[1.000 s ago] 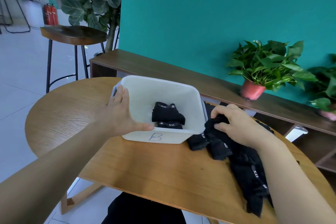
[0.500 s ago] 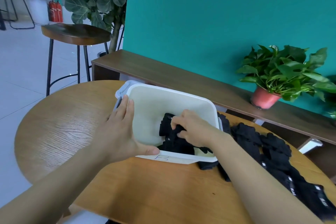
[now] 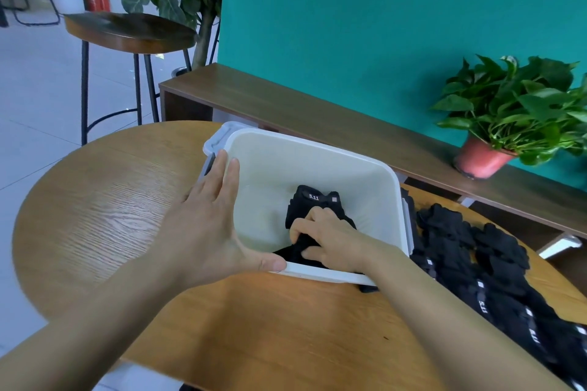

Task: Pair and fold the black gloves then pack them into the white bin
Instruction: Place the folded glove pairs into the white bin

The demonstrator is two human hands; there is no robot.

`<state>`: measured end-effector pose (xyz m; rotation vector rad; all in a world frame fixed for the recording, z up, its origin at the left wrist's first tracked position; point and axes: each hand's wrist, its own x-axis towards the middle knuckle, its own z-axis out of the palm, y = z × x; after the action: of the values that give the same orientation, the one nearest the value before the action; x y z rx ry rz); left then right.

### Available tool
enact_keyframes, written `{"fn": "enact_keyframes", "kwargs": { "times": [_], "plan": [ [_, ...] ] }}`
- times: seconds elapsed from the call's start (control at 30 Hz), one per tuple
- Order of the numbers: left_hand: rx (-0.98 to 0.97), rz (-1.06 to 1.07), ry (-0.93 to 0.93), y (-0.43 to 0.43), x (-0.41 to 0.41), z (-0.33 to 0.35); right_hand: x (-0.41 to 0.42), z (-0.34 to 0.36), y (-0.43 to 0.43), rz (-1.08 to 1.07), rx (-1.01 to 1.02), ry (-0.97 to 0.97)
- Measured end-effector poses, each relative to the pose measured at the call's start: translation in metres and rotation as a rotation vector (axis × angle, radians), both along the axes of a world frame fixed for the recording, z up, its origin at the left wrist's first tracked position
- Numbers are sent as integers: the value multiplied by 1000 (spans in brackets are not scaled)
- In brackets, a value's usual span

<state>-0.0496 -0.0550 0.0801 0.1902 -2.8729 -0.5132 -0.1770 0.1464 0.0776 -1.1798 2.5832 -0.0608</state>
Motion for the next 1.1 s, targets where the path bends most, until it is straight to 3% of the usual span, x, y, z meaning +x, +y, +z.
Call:
{"fn": "enact_keyframes", "kwargs": {
  "times": [0.2,0.5,0.7,1.1],
  "plan": [
    [-3,-1,-21,0,1,-1,0,1,4,-42,-65,-76],
    [-19,6,-12,1,5,-1,11,26,27,-106,-275,44],
    [-24,7,2,3,9,-2,19,17,33,-171,-136,-19],
    [-57,26,20,7,13,-6,17,8,37,-209,-95,-149]
  ]
}}
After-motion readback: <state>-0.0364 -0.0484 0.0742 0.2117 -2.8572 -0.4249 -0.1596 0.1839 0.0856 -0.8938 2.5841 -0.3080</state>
